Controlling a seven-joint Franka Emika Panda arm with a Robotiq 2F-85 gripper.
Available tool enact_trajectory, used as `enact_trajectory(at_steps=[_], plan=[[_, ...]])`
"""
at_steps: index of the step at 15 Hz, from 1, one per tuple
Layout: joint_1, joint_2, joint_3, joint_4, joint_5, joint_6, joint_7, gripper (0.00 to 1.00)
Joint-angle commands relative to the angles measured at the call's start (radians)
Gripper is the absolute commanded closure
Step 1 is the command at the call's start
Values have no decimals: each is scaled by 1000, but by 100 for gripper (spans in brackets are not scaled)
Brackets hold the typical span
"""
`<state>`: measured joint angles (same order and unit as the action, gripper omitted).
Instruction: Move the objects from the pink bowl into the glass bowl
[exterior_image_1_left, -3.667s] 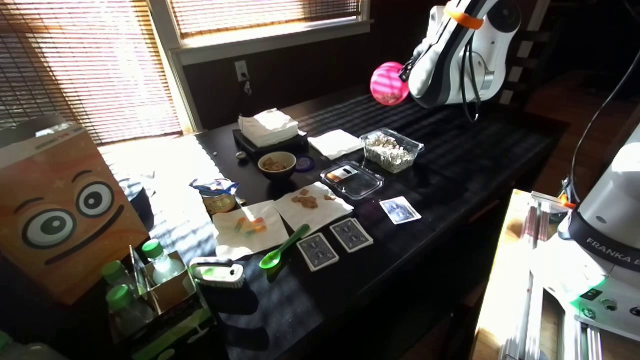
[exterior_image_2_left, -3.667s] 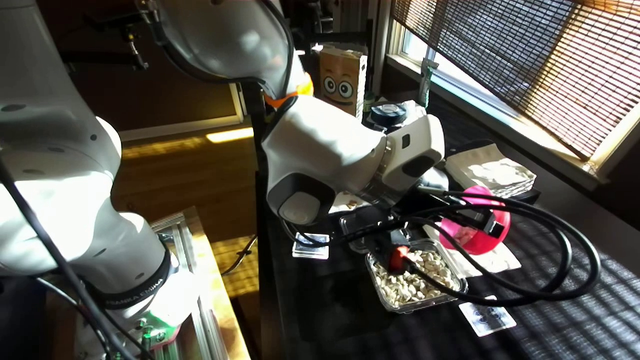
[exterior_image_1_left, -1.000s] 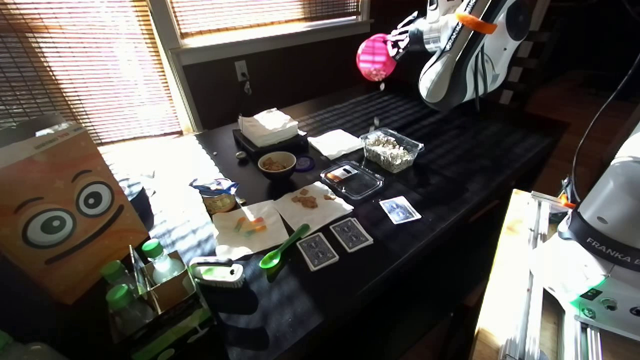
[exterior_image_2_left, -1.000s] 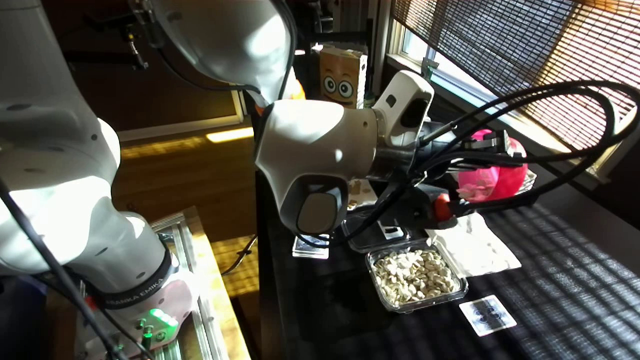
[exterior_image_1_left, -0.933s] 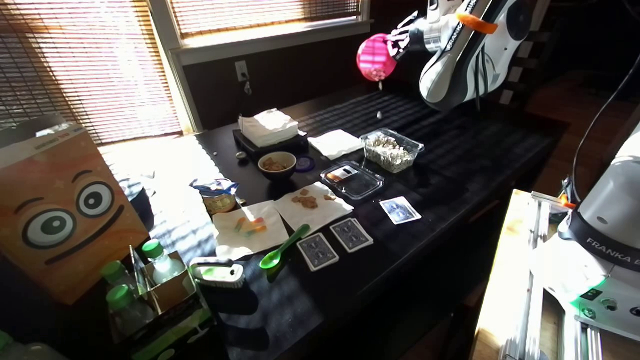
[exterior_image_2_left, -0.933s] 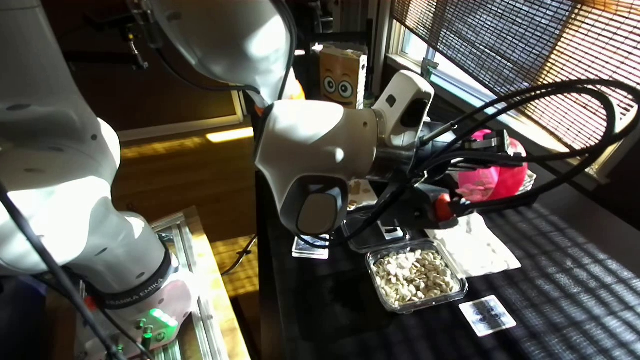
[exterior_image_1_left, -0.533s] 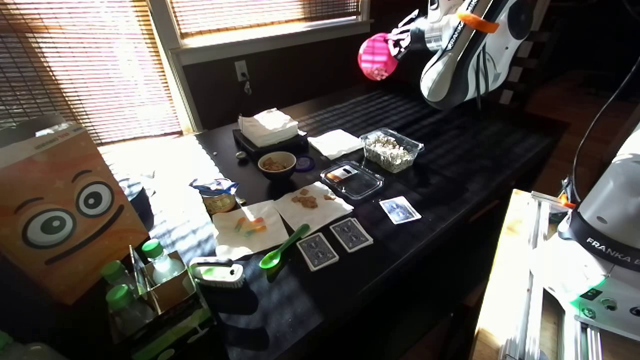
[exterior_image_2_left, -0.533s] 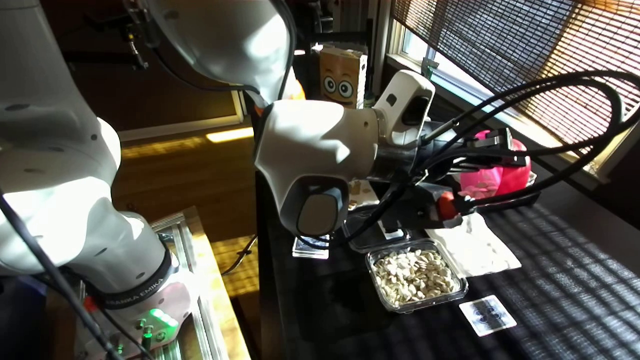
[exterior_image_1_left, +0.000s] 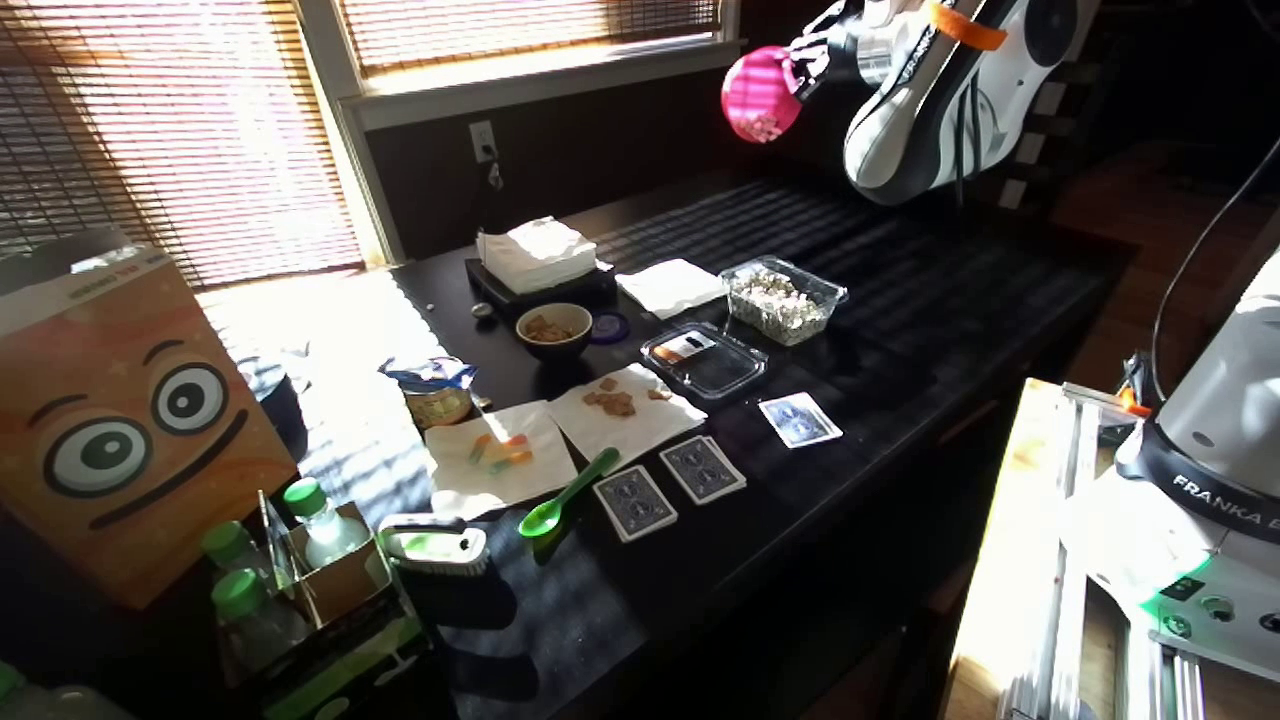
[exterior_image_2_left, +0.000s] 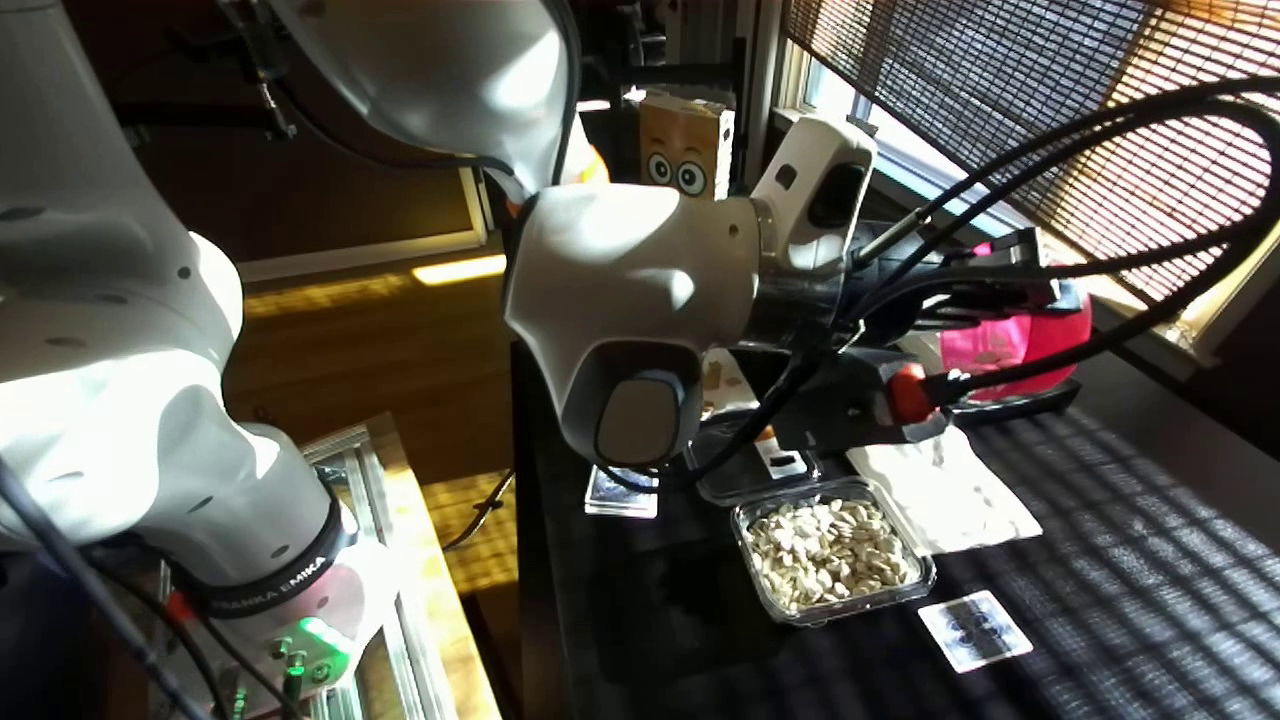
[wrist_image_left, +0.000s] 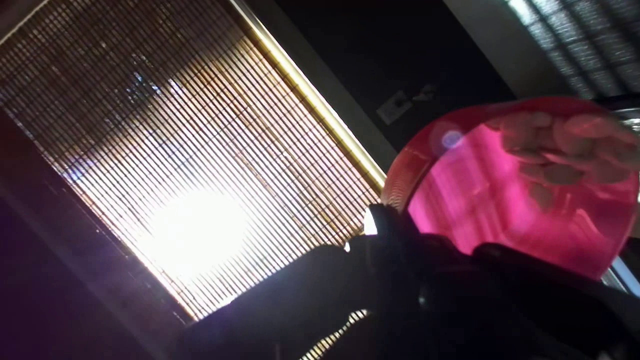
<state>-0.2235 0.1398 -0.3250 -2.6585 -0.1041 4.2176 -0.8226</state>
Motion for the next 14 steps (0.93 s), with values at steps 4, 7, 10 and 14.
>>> enact_trajectory(at_steps=[4,7,10,14], plan=[[-21,-83,0,-16,-50,-3,-10,99],[-29,-103,-1,-23,-67,-4,-12,99],[-37,-121,0,-29,-81,-4,-14,99],[-45,-137,1,-31,-94,-4,-11,99]])
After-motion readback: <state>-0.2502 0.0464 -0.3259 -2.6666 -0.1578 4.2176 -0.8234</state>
